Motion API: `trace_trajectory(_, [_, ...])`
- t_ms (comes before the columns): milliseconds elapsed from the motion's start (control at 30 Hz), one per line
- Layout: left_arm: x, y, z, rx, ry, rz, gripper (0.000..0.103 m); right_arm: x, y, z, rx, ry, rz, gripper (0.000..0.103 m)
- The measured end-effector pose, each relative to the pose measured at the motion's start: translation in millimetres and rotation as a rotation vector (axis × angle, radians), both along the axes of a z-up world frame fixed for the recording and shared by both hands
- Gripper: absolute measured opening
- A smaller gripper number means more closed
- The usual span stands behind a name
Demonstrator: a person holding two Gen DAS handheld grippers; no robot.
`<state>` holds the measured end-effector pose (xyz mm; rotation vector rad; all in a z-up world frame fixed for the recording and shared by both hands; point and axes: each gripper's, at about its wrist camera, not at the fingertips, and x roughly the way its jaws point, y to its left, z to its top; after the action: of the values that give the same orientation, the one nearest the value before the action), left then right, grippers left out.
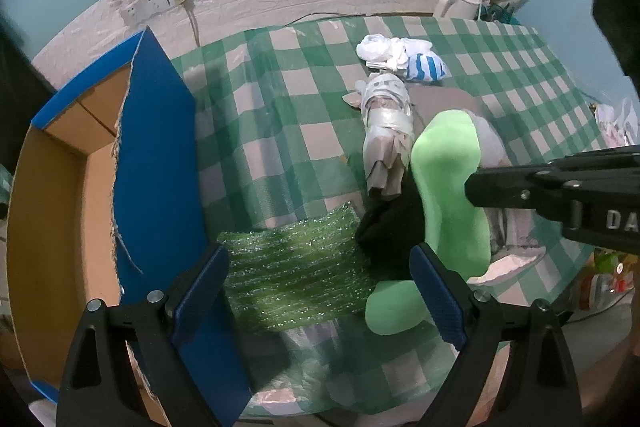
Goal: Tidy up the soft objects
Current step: 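Lower the right tool toward the light green cloth on the pile, then close the right gripper on the light green cloth and lift it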
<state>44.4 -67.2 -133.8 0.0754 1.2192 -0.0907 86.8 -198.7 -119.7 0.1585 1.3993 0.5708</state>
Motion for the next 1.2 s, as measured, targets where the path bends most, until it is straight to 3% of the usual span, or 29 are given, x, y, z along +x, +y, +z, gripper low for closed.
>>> trace_trajectory(167, [1,-1,4,-0.013,-0.003,0.010,0.092,1,-2,-1,0.000,0.048,-0.014,0.009])
trace_trajectory(233, [1,-2,3,-0.012,-0.004,0.009,0.092,-1,-6,-8,-0.023,0.063,-0.041,0.017])
trace_trajectory(300, [1,-1,2,-0.012,-0.001,0.012,0.092,-1,-8,-15,-0.048,0.070,-0.050,0.035])
trace_trajectory(500, [1,-1,0,-0.010,0.005,0.016,0.092,3,-18,-19,-0.073,0.071,-0.096,0.044])
trace_trajectory(1067, [1,-2,1,-0.025,0.007,0.012,0.092,6,-2,-31,-0.047,0.058,-0.042,0.044])
trace_trajectory(1133, [0,-5,1,-0.026,0.006,0.004,0.092,6,2,-34,-0.054,0.059,-0.032,0.041])
trace_trajectory(1200, [0,-7,0,-0.028,0.009,-0.005,0.092,6,4,-38,-0.044,0.063,-0.028,0.029])
